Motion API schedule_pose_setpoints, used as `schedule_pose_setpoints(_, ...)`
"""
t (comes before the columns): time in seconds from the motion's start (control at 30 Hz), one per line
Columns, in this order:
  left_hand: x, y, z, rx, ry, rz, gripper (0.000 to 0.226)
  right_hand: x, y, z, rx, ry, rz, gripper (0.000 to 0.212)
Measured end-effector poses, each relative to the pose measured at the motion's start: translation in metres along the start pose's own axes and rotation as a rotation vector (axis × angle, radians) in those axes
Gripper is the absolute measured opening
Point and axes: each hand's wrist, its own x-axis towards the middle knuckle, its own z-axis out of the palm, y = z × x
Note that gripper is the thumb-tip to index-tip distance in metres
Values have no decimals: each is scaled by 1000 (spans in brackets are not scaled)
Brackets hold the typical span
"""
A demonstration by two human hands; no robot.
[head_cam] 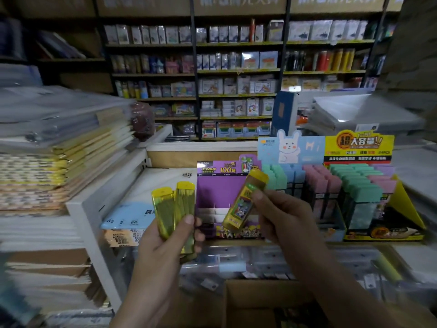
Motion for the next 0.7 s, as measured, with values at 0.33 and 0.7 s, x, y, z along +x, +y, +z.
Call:
schedule_pose_setpoints(0.33,55,21,-8,156,-106,140,11,45,11,14,-236,89,-171,5)
schedule_pose_setpoints(0.7,104,7,-31,144,-203,44,11,70,33,48,-467,149,-184,17)
